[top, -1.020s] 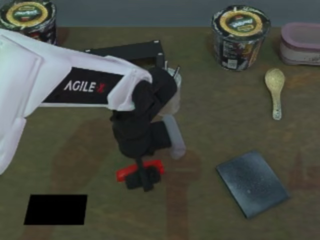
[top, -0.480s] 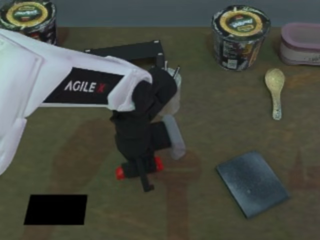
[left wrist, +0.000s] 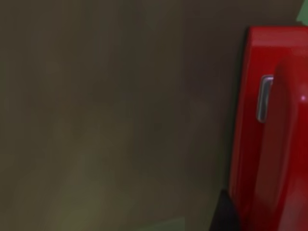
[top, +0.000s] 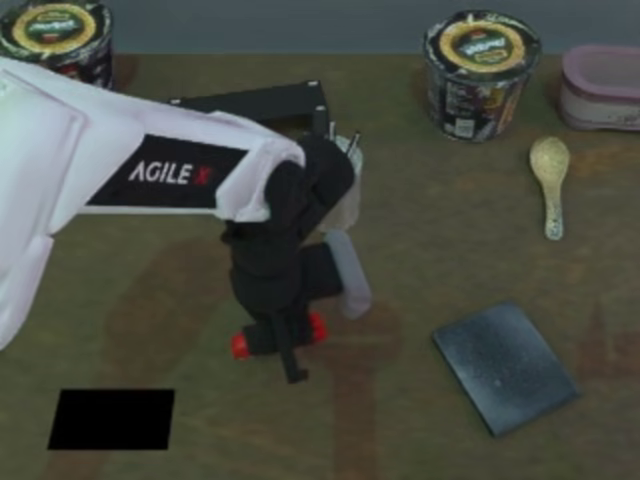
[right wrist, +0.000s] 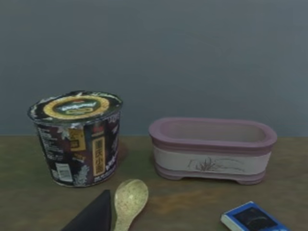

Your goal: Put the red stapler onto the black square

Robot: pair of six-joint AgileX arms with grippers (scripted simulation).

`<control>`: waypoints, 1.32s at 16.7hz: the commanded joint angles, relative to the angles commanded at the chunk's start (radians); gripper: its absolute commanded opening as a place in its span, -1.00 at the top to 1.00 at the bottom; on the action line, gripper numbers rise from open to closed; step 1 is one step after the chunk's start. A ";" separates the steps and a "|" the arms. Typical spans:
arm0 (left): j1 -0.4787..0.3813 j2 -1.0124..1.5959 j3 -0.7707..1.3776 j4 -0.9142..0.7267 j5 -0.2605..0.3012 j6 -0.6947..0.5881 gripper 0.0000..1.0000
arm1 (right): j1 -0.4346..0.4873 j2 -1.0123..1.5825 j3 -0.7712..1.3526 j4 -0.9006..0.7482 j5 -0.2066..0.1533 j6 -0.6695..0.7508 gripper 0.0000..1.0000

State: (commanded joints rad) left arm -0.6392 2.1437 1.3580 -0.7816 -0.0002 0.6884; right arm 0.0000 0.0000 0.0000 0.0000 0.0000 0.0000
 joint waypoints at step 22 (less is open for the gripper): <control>0.159 -0.354 -0.001 -0.357 0.000 0.249 1.00 | 0.000 0.000 0.000 0.000 0.000 0.000 -1.00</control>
State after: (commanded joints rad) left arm -0.4804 1.7900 1.3571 -1.1383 0.0000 0.9377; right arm 0.0000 0.0000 0.0000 0.0000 0.0000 0.0000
